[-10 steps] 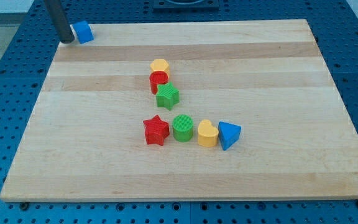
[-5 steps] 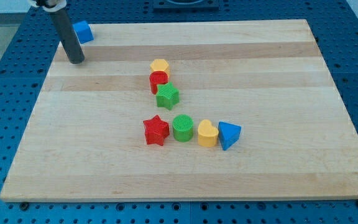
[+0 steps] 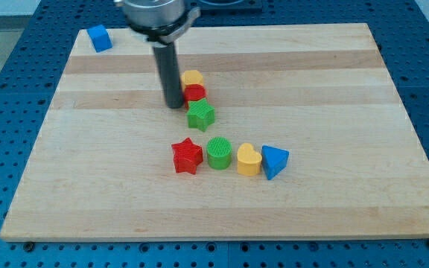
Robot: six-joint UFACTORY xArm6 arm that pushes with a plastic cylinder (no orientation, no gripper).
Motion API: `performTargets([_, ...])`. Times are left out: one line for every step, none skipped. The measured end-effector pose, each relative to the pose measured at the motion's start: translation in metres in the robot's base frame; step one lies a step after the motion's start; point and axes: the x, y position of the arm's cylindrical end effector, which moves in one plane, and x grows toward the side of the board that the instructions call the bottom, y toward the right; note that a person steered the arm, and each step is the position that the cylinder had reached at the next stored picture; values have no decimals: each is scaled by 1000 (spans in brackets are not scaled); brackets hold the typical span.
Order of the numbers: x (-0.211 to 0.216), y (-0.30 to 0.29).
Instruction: Move the yellow hexagon to the top center
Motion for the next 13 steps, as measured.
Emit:
performTargets([-20, 40])
performTargets([-49, 49])
performTargets([-41, 49])
performTargets([-14, 38])
performTargets([-43, 17])
performTargets([-101, 44])
performTargets([-83, 51])
performTargets([-39, 12])
performTargets([-64, -32])
performTargets([-95, -11])
performTargets([-106, 59])
performTargets([-92, 72])
performTargets([-52, 14])
